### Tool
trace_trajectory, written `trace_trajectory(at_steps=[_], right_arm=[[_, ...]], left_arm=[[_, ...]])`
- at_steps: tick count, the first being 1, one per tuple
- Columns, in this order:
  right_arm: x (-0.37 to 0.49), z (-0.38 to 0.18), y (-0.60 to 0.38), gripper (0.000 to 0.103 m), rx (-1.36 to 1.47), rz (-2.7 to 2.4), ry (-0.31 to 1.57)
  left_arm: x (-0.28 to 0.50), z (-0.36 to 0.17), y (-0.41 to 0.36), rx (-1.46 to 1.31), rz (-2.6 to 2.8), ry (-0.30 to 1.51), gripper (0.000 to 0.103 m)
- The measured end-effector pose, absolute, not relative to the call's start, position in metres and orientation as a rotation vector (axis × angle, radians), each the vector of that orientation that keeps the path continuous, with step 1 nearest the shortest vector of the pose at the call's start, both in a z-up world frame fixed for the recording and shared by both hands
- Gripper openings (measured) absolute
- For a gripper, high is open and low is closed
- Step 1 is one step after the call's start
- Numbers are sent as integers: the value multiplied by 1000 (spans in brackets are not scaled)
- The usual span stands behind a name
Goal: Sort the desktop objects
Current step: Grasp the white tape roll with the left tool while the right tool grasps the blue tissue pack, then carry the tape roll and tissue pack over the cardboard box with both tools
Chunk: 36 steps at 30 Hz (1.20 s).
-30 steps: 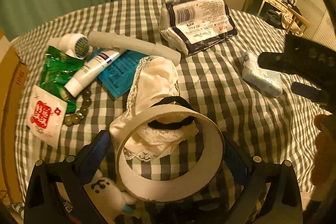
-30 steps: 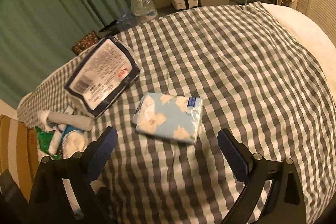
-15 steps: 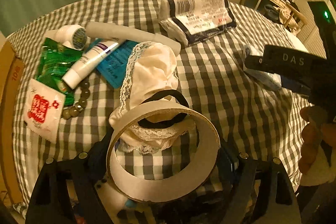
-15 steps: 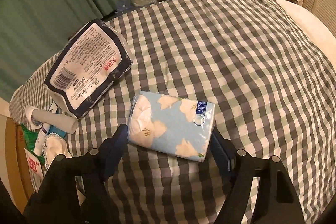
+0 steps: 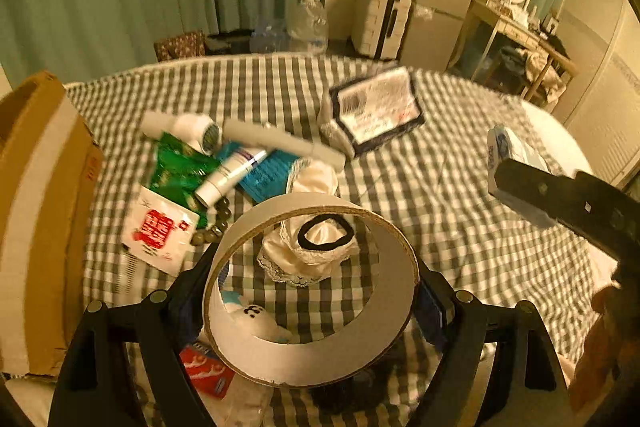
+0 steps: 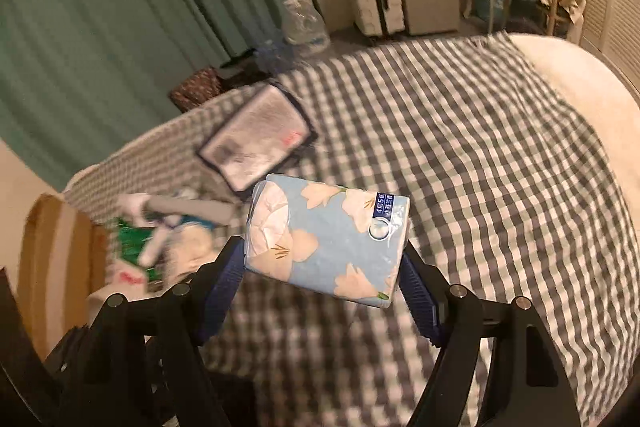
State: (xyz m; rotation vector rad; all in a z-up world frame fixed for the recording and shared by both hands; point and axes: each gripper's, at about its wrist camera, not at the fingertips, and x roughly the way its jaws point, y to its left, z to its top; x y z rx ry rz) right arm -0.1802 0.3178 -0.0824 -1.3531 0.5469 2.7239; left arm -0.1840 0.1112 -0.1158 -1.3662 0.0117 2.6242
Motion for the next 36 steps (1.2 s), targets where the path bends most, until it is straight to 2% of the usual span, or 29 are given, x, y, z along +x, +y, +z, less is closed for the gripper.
trace_trajectory(at_steps=[14, 24, 36], right_arm=[[-92, 21, 276, 74, -1146, 2915, 447], [-63, 65, 244, 74, -1039, 3008, 343], [-60, 89, 203, 74, -1021, 3069, 233]], left_arm=[[-129, -30, 92, -1118, 2731, -73, 86], [-106, 11, 73, -1008, 2807, -101, 86], [-104, 27, 14, -973, 2901, -206, 86]])
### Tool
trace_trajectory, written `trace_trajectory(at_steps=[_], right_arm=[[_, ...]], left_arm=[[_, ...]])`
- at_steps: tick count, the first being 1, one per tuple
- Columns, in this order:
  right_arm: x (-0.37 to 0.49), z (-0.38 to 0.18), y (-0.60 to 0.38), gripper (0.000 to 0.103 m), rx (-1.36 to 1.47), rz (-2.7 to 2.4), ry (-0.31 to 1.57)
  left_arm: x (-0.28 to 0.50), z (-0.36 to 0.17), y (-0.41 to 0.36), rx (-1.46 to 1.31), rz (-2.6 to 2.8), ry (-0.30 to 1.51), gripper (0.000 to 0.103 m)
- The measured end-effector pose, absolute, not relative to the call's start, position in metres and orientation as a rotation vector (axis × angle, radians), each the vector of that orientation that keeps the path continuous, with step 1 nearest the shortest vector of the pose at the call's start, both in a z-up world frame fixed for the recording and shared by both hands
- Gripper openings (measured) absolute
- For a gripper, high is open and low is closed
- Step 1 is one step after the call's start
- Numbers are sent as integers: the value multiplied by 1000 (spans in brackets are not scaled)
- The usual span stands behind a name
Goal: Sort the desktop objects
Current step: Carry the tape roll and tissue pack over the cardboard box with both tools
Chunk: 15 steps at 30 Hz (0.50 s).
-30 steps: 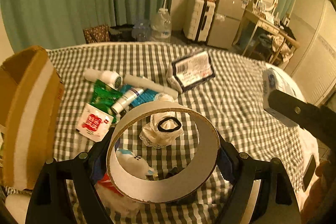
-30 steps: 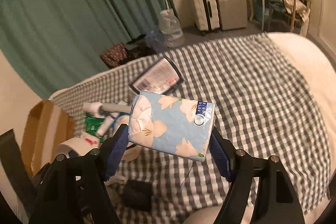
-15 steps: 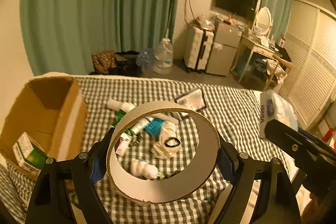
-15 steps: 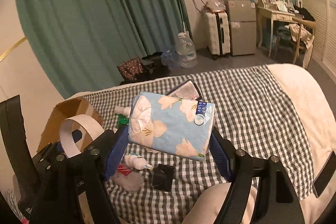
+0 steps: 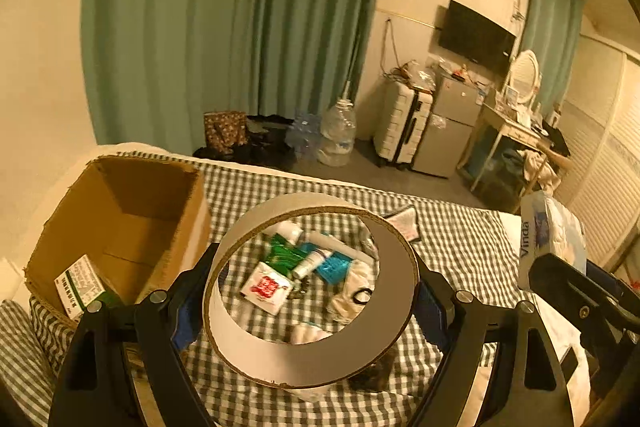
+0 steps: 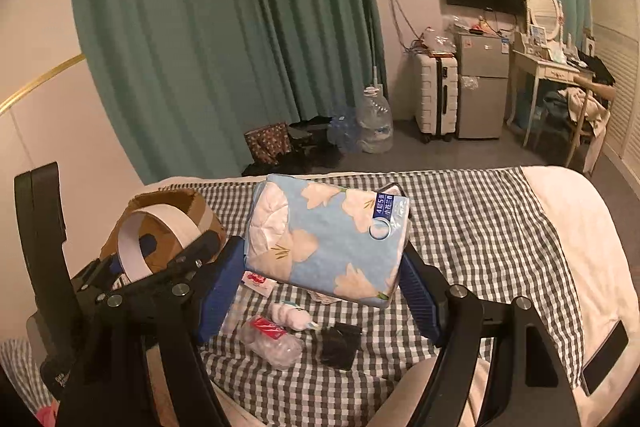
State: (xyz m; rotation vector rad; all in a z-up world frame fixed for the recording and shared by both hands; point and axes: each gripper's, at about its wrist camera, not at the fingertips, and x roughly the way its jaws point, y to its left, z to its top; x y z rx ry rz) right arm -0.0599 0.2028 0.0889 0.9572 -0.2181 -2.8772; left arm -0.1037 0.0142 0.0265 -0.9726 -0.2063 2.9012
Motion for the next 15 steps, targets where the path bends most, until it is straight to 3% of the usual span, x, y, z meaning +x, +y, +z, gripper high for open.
trace_trajectory(at_steps=[15], right_arm=[[-96, 77, 94, 74, 1005, -2708, -80]], left_arm=[[-116, 20, -103, -1046, 3049, -345, 86]])
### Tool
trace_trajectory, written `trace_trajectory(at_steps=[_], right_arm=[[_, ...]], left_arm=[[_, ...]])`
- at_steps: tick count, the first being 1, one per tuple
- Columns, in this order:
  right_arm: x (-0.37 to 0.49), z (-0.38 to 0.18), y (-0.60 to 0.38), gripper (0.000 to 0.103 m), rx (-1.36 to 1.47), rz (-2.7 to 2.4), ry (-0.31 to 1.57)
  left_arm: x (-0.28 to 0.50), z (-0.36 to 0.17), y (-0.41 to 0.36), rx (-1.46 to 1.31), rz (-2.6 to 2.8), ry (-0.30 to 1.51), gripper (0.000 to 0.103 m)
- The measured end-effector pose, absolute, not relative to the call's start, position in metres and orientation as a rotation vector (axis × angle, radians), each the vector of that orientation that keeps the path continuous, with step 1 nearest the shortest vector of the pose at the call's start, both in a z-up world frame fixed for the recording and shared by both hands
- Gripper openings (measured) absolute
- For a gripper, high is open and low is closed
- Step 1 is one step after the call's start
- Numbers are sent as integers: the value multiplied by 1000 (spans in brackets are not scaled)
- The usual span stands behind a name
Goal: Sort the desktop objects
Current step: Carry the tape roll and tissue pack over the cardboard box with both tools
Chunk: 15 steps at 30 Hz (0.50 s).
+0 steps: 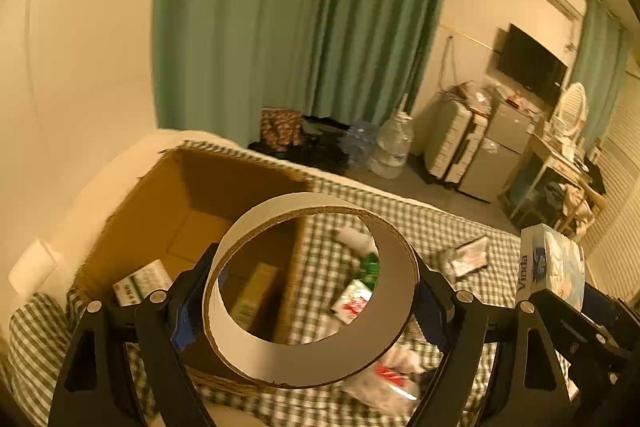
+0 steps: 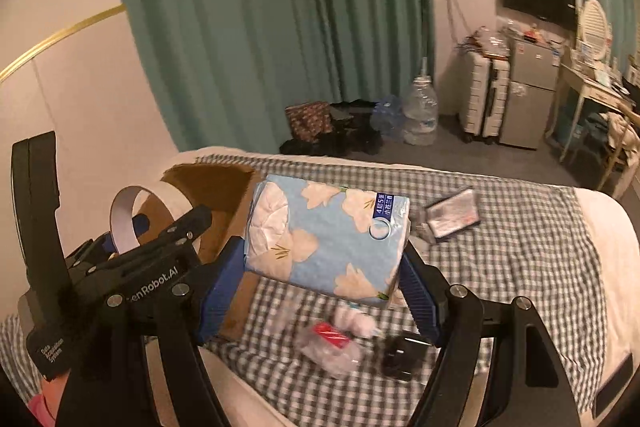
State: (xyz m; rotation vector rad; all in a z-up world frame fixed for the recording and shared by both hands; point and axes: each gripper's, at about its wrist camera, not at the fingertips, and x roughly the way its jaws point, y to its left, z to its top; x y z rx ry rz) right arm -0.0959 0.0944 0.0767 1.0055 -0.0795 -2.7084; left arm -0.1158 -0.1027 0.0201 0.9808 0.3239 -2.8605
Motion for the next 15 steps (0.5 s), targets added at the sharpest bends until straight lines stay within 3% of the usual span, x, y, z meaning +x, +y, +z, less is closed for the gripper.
trace_trajectory(at_steps=[15], right_arm=[[-129, 41, -8, 74, 1089, -2512, 28]], left_arm=[[-127, -21, -198, 1060, -2662, 404, 86]])
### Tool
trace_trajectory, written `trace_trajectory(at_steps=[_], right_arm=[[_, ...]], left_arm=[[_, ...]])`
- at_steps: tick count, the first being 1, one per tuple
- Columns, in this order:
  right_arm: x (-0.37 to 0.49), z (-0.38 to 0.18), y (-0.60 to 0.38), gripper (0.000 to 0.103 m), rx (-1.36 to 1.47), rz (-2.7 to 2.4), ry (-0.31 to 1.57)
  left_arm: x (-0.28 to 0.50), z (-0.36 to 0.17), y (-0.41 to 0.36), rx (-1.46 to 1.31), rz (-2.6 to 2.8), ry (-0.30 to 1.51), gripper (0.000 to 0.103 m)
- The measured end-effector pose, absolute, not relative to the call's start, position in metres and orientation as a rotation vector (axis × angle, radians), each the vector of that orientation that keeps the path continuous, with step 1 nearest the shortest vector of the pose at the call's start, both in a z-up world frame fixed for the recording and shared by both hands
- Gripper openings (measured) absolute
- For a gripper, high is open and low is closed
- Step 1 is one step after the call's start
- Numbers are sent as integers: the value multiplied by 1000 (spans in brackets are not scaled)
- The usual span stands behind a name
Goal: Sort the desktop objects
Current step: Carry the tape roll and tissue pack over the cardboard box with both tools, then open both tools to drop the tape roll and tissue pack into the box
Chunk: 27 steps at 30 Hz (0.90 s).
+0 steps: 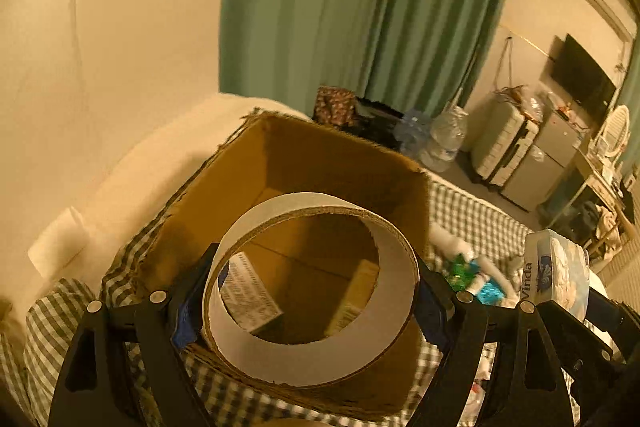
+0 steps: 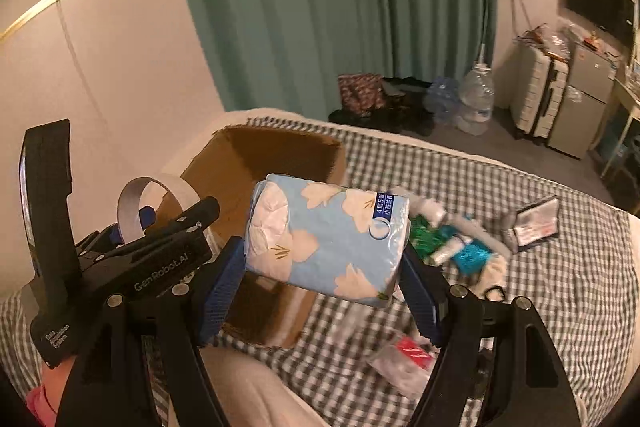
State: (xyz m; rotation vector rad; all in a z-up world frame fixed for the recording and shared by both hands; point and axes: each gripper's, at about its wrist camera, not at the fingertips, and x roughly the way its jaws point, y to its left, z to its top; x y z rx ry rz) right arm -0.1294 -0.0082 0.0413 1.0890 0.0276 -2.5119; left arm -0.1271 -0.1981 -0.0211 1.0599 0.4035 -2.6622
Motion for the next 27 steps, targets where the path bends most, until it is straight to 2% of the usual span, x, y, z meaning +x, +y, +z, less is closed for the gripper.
trace_trajectory(at_steps=[10, 13, 22, 25, 27], right_arm=[[-161, 8, -48, 74, 1181, -2436, 38], [-170, 0, -55, 74, 1206, -2422, 35], [-188, -13, -73, 75, 1239, -2391, 24], [-186, -13, -82, 77, 1233, -2369, 15], [-186, -14, -89, 89, 1239, -2352, 31]], left_arm=[[-146, -61, -229, 1167, -2563, 431, 87], [-148, -69, -241, 1192, -2520, 486, 94], [-140, -76, -265, 1185, -2433, 524, 94], [-137, -74, -267, 1186, -2441, 542, 94], [-136, -72, -265, 1188, -2440, 531, 94]])
